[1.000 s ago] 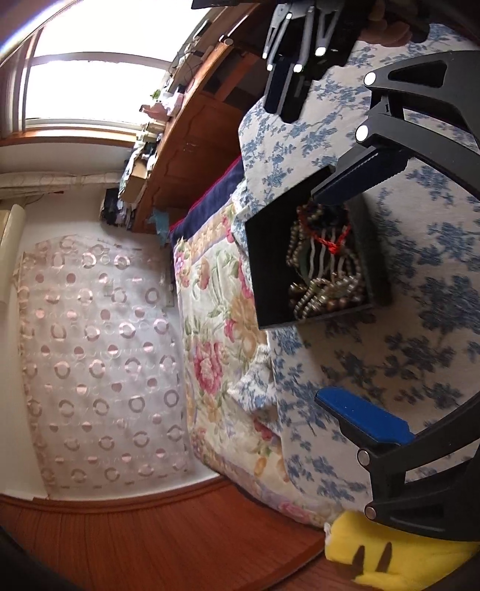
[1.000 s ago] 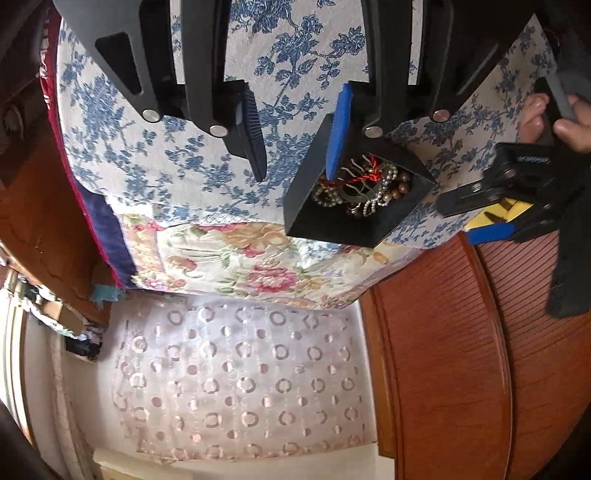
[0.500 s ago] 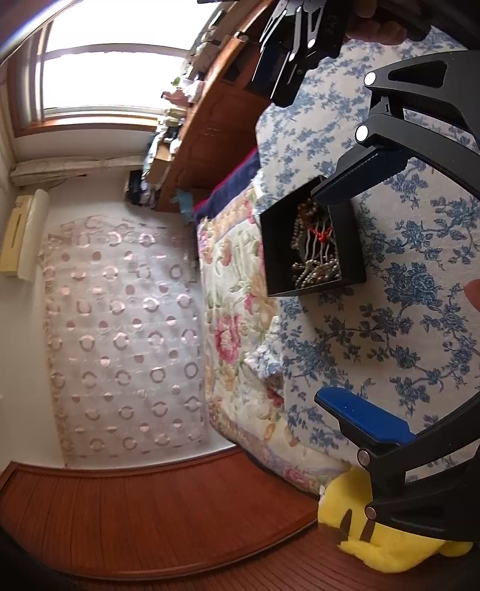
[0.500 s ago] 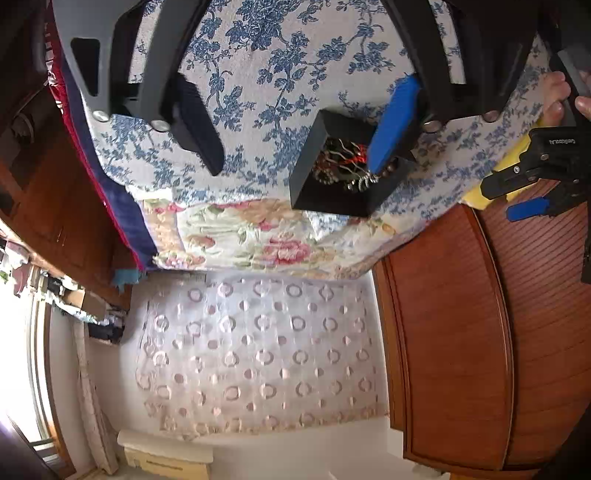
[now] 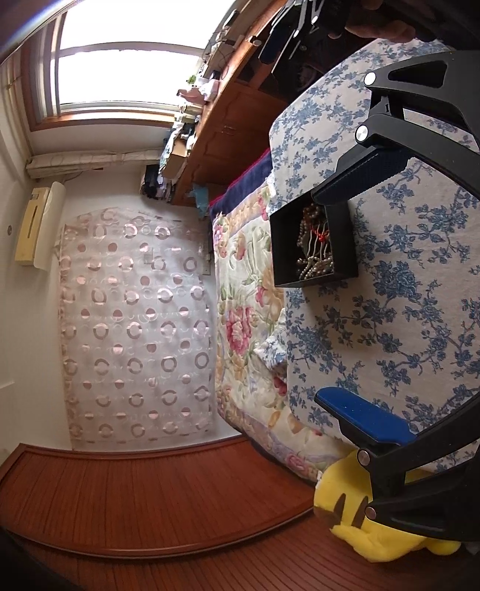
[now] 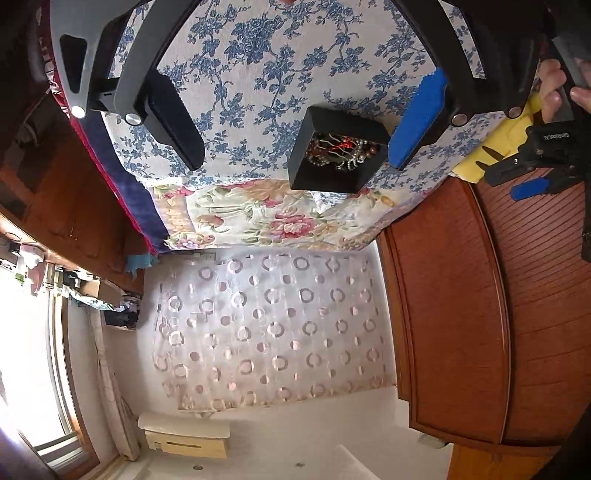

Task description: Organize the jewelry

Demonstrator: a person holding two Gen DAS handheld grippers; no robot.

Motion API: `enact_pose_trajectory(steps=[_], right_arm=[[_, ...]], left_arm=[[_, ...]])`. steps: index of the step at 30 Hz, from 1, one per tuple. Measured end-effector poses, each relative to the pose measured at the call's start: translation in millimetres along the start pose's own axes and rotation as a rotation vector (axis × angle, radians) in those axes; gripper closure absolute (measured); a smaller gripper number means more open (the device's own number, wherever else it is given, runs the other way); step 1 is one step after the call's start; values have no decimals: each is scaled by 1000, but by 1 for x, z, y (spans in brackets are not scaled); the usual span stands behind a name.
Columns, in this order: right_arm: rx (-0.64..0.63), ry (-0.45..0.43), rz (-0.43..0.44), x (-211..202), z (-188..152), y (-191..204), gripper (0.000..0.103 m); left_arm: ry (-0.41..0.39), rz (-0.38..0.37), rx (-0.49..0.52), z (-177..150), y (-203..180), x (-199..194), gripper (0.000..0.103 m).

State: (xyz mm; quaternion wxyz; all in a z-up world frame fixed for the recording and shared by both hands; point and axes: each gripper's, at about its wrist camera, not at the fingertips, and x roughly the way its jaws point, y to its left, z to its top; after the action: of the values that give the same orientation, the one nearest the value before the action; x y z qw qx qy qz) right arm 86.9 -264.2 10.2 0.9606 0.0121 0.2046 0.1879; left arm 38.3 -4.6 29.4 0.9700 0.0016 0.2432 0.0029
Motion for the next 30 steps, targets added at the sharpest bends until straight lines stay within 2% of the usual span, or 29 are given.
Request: enact_pose_trajectory(steps=[30], right_arm=[[-8,20,10,3,-6,10,3]], left_arm=[[10,2,1,-8,-1,-1,8]])
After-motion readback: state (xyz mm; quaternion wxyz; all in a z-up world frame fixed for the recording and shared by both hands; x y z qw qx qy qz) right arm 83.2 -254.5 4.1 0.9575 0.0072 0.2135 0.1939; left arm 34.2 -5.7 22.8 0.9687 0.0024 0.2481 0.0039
